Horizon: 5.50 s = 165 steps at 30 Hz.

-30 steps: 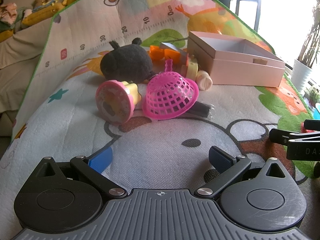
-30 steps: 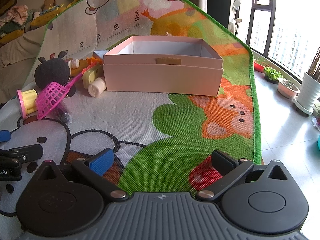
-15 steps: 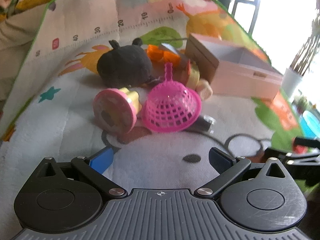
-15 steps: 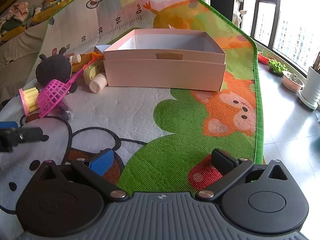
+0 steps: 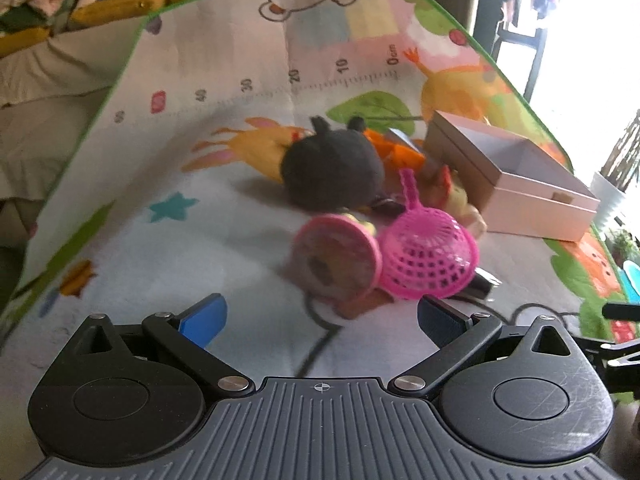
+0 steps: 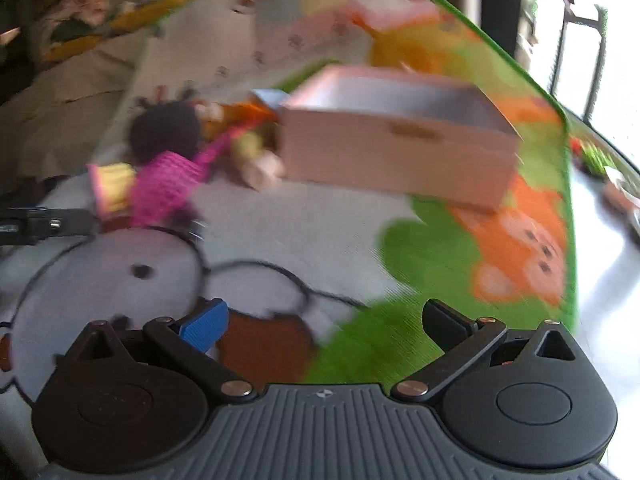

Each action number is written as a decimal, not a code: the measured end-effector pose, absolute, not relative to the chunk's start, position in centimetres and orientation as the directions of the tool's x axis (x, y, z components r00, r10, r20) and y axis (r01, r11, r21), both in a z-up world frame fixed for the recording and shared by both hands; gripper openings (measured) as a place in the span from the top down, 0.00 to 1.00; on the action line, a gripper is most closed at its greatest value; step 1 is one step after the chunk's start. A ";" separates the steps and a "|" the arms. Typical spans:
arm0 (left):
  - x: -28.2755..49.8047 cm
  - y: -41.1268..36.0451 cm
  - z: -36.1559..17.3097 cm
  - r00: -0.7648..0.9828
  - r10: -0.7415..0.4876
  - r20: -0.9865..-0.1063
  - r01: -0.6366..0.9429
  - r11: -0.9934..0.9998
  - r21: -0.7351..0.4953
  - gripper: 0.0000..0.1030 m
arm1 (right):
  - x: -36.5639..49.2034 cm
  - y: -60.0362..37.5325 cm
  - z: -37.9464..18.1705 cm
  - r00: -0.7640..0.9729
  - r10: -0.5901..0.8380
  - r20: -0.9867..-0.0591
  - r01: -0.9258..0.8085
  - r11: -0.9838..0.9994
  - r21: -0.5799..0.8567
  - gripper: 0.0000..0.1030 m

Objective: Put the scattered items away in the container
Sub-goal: 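Grasp the black plastic-wrapped cylinder with the right tool, then grasp the pink-lidded yellow cup with the left tool while the right tool holds the cylinder, then carry the cup and cylinder over the pink box and open both tools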

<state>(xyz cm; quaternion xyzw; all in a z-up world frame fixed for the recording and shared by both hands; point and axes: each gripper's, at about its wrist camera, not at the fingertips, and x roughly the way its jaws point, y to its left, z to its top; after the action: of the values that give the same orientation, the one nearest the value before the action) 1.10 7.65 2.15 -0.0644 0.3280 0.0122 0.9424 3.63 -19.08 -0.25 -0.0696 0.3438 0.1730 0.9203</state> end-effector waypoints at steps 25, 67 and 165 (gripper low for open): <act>0.2 8.4 2.6 0.792 -0.030 -0.610 -0.058 0.991 -0.124 0.00 | 4.4 -17.0 0.5 0.642 0.381 -0.666 -0.586 0.803 -0.106 0.80; 4.3 5.5 1.7 0.823 0.016 -0.568 -0.013 1.000 0.010 0.01 | 3.4 -21.4 -0.4 0.758 0.245 -0.605 -0.303 0.953 0.007 0.14; 2.7 -5.7 7.3 0.776 -0.315 -0.547 0.440 0.891 0.111 0.44 | 3.1 -25.8 4.9 0.814 0.236 -0.530 -0.330 0.940 -0.087 0.16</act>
<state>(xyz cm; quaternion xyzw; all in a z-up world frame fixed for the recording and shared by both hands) 2.72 -5.66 7.29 0.1169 0.2672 -0.2017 0.9350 3.06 -25.78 4.90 -0.0879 0.2657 0.1492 0.9484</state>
